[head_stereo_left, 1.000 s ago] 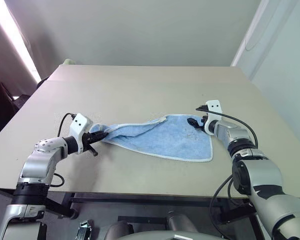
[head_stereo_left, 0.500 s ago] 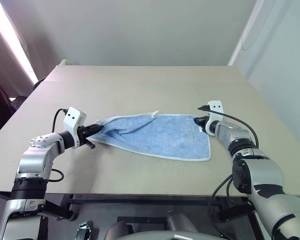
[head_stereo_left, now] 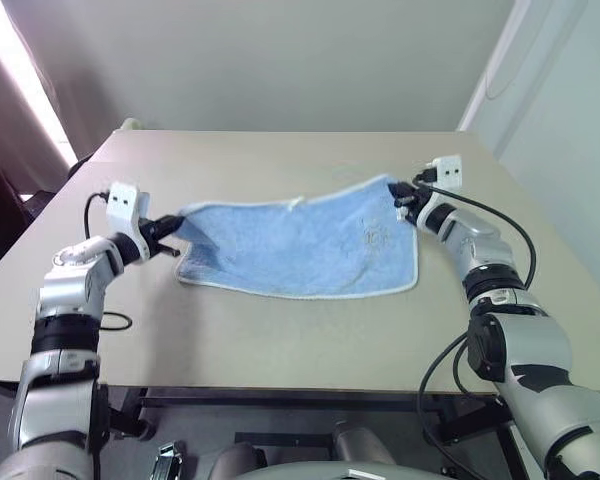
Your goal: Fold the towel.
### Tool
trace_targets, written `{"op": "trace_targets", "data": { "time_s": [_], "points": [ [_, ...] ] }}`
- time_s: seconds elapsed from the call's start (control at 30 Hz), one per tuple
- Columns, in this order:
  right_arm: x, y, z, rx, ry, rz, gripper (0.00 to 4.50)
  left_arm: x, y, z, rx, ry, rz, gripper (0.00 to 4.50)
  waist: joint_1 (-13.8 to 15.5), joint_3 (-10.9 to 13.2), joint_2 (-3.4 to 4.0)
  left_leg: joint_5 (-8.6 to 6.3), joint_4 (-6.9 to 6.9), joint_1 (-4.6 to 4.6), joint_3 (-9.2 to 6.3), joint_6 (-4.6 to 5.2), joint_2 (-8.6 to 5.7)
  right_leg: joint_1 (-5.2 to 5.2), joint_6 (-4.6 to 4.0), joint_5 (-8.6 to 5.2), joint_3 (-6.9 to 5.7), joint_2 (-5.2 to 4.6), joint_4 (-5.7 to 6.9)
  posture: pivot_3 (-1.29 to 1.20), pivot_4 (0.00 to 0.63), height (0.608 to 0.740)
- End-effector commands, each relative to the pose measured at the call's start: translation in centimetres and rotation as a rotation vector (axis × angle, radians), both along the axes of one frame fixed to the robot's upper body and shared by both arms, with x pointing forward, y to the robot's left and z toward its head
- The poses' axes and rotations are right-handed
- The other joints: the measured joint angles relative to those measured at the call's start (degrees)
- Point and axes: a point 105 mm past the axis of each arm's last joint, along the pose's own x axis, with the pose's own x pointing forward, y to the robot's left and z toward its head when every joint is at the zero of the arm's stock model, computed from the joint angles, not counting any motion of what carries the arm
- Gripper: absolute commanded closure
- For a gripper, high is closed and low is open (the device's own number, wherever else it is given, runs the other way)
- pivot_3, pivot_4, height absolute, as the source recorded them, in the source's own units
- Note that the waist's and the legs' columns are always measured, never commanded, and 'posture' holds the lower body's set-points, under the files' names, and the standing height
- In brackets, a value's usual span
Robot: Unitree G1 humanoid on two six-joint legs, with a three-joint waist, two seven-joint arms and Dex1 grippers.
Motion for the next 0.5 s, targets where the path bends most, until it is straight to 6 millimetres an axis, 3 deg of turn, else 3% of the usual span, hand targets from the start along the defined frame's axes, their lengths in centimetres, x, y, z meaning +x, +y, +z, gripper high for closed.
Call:
{"op": "trace_targets", "data": {
  "time_s": [0.03, 0.17, 0.33, 0.43, 0.5],
  "points": [
    [0.5, 0.8, 5.9, 0.013, -0.231, 0.017, 4.47, 2.6, 1.4, 4.1, -0.009, -0.109, 0.092, 4.50, 0.0, 0.0, -0.01, 0.00, 0.00, 0.00, 0.00, 0.00, -0.03, 0.01, 0.00, 0.00, -0.02, 0.00, -0.01, 0.00, 0.000, 0.716],
    [0.3, 0.4, 9.0, 0.060, -0.379, -0.008, 4.47, 4.3, 2.6, 7.7, -0.016, -0.197, 0.196, 4.50, -0.1, 0.0, 0.00, 0.00, -0.03, -0.09, -0.02, 0.00, -0.05, -0.05, 0.00, 0.00, -0.04, 0.00, -0.09, 0.00, 0.000, 0.716],
    [-0.5, -0.7, 11.3, 0.106, -0.474, 0.035, 4.47, 4.2, 2.6, 10.8, 0.080, -0.329, 0.141, 4.50, -0.2, 0.0, 0.00, 0.00, -0.17, -0.11, 0.04, -0.02, 0.02, -0.09, 0.00, 0.00, -0.03, -0.01, -0.25, 0.00, 0.000, 0.716],
    [-1.1, -1.1, 11.1, 0.104, -0.489, 0.077, 4.47, 3.6, 2.6, 11.1, 0.129, -0.369, 0.069, 4.50, -0.1, 0.0, 0.00, 0.01, -0.13, -0.23, 0.04, -0.03, 0.03, -0.16, 0.00, 0.00, -0.03, -0.04, -0.24, 0.00, 0.000, 0.716],
    [-2.3, -0.8, 9.2, 0.067, -0.478, 0.182, 4.47, 2.2, 2.6, 9.0, 0.194, -0.329, -0.051, 4.50, -0.1, 0.0, 0.01, 0.00, -0.10, -0.26, 0.04, -0.01, 0.02, -0.17, 0.00, 0.00, -0.04, -0.06, -0.24, 0.00, 0.000, 0.716]
  ]
}}
